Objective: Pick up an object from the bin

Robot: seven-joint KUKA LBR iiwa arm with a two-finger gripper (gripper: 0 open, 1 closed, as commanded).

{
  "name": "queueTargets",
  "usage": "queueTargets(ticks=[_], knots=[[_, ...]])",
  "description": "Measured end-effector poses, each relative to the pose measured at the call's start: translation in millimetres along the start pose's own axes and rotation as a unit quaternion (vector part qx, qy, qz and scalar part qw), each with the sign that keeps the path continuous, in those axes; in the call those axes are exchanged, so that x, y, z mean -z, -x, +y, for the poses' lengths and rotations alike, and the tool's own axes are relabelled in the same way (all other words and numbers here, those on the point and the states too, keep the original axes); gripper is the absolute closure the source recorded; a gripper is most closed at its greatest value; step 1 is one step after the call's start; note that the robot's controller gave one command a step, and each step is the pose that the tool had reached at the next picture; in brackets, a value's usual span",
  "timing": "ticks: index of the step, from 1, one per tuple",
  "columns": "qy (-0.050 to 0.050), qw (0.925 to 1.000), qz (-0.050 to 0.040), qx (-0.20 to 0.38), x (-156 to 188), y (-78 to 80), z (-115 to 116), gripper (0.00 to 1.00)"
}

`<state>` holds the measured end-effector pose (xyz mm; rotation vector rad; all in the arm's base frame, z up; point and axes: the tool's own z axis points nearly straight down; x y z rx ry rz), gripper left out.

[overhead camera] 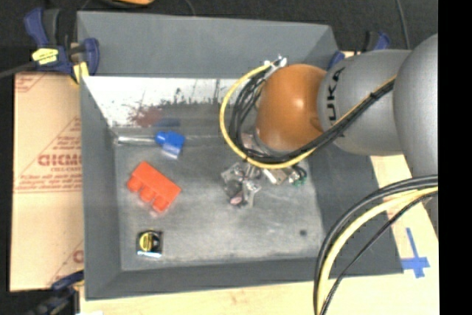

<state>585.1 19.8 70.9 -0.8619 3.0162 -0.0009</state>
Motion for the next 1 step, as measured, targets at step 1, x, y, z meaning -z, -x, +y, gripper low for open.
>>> queueTargets(ticks=[1], knots=[[-0.003, 1.0000, -0.0022, 0.004, 138.9, -51.1, -14.1, 1.00]])
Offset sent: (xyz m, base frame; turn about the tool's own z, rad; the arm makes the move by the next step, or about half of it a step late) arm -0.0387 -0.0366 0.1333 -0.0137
